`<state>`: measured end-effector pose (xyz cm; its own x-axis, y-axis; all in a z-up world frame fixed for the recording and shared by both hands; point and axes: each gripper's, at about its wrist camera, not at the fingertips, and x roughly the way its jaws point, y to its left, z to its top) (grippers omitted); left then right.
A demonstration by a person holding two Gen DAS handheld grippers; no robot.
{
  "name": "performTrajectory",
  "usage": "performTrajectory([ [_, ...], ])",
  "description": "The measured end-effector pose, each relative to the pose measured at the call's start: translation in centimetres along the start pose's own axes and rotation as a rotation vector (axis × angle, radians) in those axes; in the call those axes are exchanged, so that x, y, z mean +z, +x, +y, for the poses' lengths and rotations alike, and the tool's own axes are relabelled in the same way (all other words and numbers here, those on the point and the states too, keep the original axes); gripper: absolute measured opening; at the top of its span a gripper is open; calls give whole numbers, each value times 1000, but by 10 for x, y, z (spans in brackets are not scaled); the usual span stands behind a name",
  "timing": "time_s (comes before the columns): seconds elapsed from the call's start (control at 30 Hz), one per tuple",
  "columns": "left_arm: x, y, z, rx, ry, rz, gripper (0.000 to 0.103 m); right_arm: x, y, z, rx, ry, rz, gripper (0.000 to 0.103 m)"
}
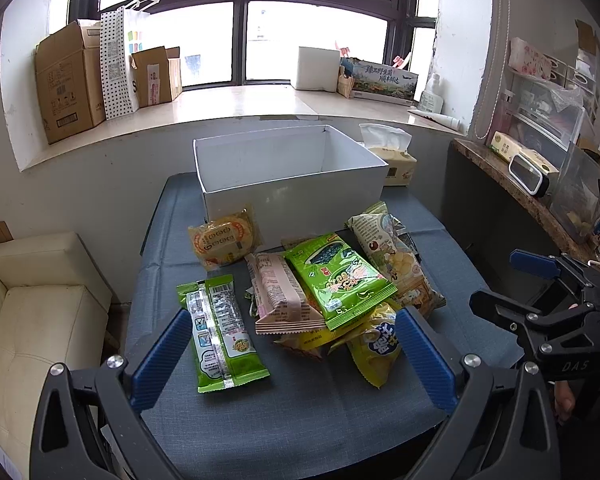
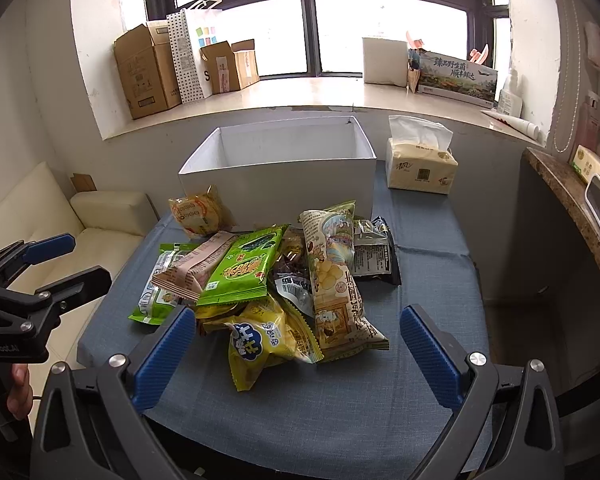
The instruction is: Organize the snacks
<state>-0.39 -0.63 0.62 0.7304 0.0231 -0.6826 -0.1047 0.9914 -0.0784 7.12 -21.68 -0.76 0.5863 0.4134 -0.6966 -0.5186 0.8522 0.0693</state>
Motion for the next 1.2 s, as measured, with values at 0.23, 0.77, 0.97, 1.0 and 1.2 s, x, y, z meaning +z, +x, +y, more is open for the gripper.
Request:
performTrajectory([
  [0.23, 1, 1, 0, 0, 2, 2, 103, 0, 1, 0, 10, 1, 2, 103],
  [0.77, 1, 2, 1, 0, 1, 4, 103, 0, 1, -1, 24, 7, 5, 103],
  [0.97, 1, 1, 1, 2, 3, 3, 103, 0, 1, -2, 33, 13, 0, 103],
  [1.0, 1, 2, 1, 3, 4, 4, 103, 0, 2, -3, 32, 16, 2, 103],
  [1.2, -1, 3, 2, 1, 1, 8, 103, 2, 16, -11, 17, 13, 3, 103],
])
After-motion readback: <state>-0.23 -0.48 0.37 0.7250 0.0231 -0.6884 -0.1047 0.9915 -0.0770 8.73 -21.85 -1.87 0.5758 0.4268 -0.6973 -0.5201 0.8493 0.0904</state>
